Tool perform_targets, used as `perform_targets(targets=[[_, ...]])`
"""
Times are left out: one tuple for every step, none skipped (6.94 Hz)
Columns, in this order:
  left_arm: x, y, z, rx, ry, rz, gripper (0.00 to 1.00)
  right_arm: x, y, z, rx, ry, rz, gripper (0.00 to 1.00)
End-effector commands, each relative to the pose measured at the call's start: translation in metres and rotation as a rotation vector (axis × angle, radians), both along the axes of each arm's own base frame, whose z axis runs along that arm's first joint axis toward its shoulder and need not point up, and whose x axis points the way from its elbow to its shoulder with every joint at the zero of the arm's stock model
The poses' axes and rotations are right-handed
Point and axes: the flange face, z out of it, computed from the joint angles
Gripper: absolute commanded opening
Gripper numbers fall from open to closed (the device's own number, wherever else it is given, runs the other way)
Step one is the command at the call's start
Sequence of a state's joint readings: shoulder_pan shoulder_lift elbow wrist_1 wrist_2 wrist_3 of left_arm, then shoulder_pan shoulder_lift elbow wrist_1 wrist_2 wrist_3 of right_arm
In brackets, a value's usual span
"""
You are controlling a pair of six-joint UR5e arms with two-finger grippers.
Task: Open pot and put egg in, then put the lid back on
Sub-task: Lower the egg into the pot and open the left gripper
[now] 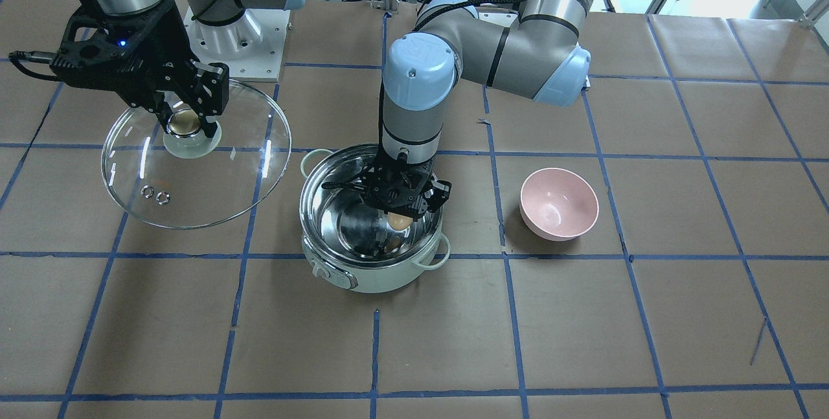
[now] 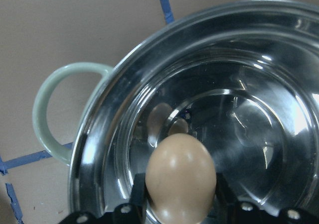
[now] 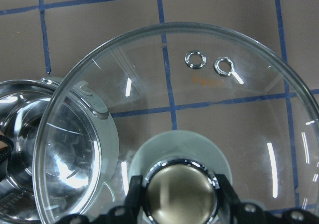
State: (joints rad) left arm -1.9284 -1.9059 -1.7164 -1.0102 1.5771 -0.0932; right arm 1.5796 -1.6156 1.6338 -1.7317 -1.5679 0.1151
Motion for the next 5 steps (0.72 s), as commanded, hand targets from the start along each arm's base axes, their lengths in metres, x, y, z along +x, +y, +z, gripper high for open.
perform_targets(targets=[[0.002, -0.006, 0.010, -0.023, 0.002, 0.000, 0.81, 0.001, 0.002, -0.002, 0.002, -0.001, -0.001, 0.32], [0.016, -0.014, 0.025, -0.048, 0.009, 0.026, 0.86, 0.001, 0.003, -0.002, 0.003, -0.001, -0.001, 0.32], [0.059, -0.028, 0.048, -0.068, 0.023, 0.099, 0.92, 0.001, 0.003, -0.002, 0.002, -0.002, -0.001, 0.32], [0.101, -0.031, 0.077, -0.071, 0.030, 0.163, 0.94, 0.006, 0.004, 0.000, -0.006, -0.005, 0.003, 0.31], [0.139, -0.027, 0.100, -0.048, 0.042, 0.176, 0.99, 0.025, 0.003, -0.005, -0.002, -0.044, -0.043, 0.30]])
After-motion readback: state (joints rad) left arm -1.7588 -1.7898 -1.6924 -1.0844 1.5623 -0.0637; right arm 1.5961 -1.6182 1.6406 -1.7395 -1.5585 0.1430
